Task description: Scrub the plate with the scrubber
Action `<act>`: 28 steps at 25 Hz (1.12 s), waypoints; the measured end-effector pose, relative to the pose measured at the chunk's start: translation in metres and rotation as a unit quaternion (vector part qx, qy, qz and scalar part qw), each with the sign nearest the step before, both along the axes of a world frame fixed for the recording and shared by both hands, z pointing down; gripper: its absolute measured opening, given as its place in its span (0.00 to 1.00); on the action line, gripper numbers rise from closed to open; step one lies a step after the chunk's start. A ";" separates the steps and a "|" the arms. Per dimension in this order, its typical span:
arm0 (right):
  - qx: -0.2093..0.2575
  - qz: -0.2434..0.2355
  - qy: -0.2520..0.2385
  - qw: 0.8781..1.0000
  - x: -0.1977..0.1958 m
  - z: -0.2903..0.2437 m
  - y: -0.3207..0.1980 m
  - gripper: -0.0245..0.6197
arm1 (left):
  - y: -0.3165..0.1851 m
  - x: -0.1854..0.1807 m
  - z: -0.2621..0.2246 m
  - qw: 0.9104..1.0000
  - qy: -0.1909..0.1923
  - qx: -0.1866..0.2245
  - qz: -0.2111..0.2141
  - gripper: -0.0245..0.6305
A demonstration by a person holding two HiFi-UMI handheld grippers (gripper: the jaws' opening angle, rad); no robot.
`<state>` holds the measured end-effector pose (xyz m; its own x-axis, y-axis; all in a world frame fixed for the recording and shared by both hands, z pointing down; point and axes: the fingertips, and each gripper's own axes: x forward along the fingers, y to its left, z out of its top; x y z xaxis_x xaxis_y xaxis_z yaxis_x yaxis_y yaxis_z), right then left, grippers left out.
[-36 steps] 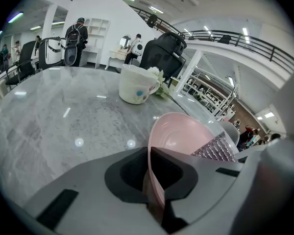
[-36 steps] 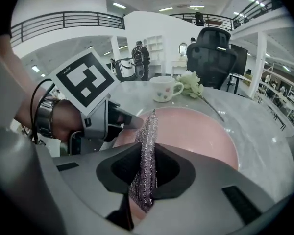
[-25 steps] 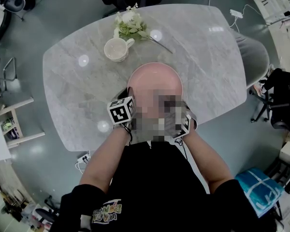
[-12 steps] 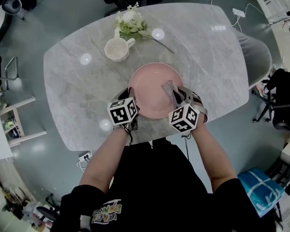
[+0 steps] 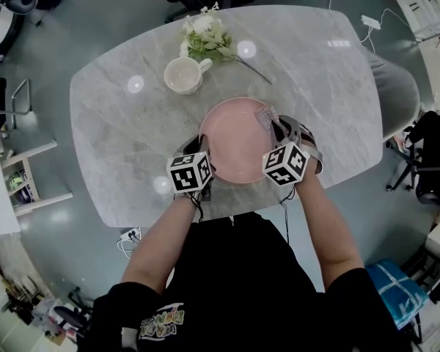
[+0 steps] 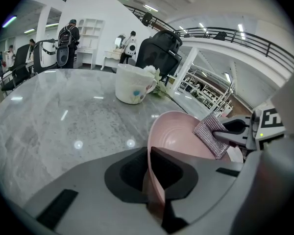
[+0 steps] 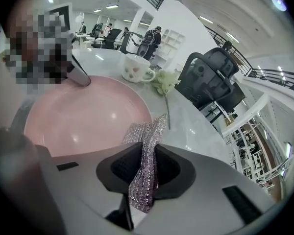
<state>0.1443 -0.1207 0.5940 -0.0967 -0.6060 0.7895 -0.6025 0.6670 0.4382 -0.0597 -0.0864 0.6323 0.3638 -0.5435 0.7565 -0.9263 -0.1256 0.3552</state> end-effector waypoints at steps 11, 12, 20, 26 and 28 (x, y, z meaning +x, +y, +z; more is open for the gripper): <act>0.011 0.036 -0.066 0.997 -0.010 -0.010 -0.029 0.16 | 0.000 0.001 0.000 1.000 -0.012 0.003 0.014 0.10; 0.009 0.049 -0.094 0.994 -0.010 -0.013 -0.030 0.16 | -0.001 0.001 0.000 1.000 -0.015 0.003 0.018 0.10; -0.007 0.132 -0.306 0.943 0.002 -0.056 -0.016 0.16 | 0.000 -0.004 -0.024 0.996 -0.060 0.062 0.033 0.13; 0.001 0.154 -0.406 0.901 0.018 -0.095 0.009 0.15 | 0.009 0.006 -0.082 0.985 -0.059 0.155 0.042 0.09; 0.010 0.141 -0.413 0.900 0.019 -0.109 0.020 0.15 | 0.017 0.013 -0.105 0.981 -0.051 0.183 0.046 0.08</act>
